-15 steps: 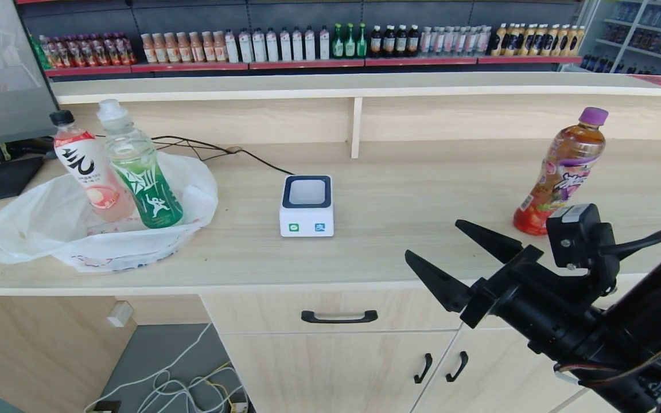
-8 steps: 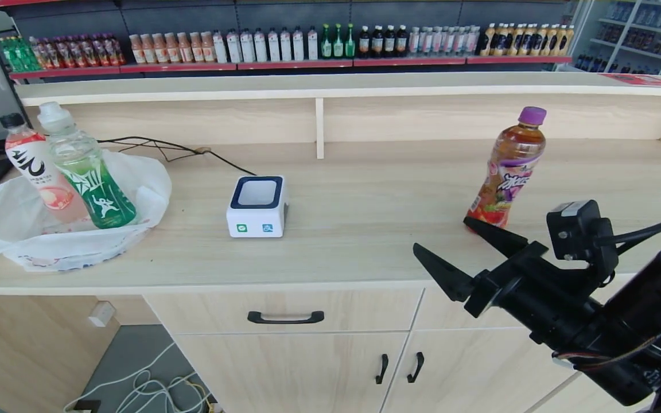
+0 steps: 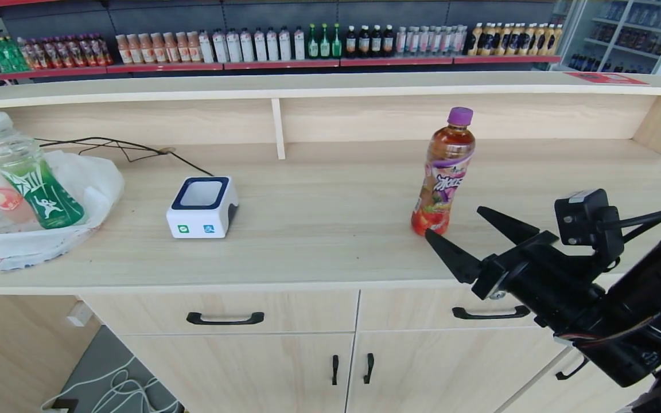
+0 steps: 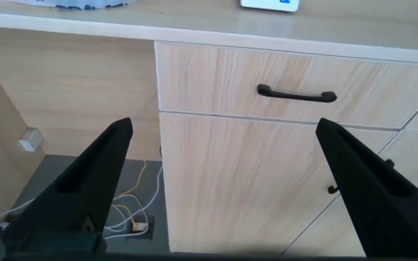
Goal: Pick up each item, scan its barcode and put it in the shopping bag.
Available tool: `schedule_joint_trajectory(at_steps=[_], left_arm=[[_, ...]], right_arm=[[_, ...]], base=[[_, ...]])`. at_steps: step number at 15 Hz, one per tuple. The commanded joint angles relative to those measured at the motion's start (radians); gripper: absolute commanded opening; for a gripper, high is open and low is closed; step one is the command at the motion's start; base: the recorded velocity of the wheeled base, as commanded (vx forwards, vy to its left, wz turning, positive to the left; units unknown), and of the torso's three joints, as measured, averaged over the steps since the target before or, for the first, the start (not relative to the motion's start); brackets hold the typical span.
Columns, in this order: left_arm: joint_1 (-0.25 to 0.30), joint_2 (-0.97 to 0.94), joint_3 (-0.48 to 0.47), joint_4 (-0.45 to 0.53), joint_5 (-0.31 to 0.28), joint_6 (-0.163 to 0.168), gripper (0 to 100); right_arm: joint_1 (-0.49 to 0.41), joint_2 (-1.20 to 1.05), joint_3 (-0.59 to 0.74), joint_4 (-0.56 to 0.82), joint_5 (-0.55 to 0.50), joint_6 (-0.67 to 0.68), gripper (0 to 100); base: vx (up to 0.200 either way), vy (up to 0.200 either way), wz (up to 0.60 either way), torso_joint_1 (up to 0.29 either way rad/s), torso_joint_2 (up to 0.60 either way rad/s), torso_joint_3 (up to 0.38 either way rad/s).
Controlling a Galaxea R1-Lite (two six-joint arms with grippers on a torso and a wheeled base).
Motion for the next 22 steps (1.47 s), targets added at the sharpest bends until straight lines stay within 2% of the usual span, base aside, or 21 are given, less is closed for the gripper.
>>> schedule_joint_trajectory(at_steps=[1,3,5,8,10,17,22], left_arm=[[0.000,0.000,0.000,0.000,0.000,0.000,100],[0.000,0.000,0.000,-0.002,-0.001,0.007,100],[0.000,0.000,0.000,-0.002,-0.001,0.011,100],[0.000,0.000,0.000,-0.002,-0.001,0.011,100],[0.000,0.000,0.000,-0.002,-0.001,0.011,100],[0.000,0.000,0.000,-0.002,-0.001,0.011,100],[0.000,0.000,0.000,-0.002,-0.001,0.011,100]], right_arm=[[-0.008,0.004,-0.007,-0.001,0.000,-0.012,100],[-0.019,0.012,-0.015,-0.001,-0.005,-0.016,100],[-0.019,0.038,-0.084,-0.001,-0.014,-0.029,100],[-0.001,0.092,-0.148,-0.001,-0.086,-0.038,100],[0.008,0.107,-0.204,-0.001,-0.088,-0.035,100],[-0.019,0.161,-0.228,-0.001,-0.084,-0.032,100],[-0.024,0.254,-0.325,-0.001,-0.089,-0.049,100]], base=[[0.000,0.000,0.00,0.000,0.00,0.000],[0.000,0.000,0.00,0.000,0.00,0.000],[0.000,0.000,0.00,0.000,0.00,0.000],[0.000,0.000,0.00,0.000,0.00,0.000],[0.000,0.000,0.00,0.000,0.00,0.000],[0.000,0.000,0.00,0.000,0.00,0.000],[0.000,0.000,0.00,0.000,0.00,0.000]])
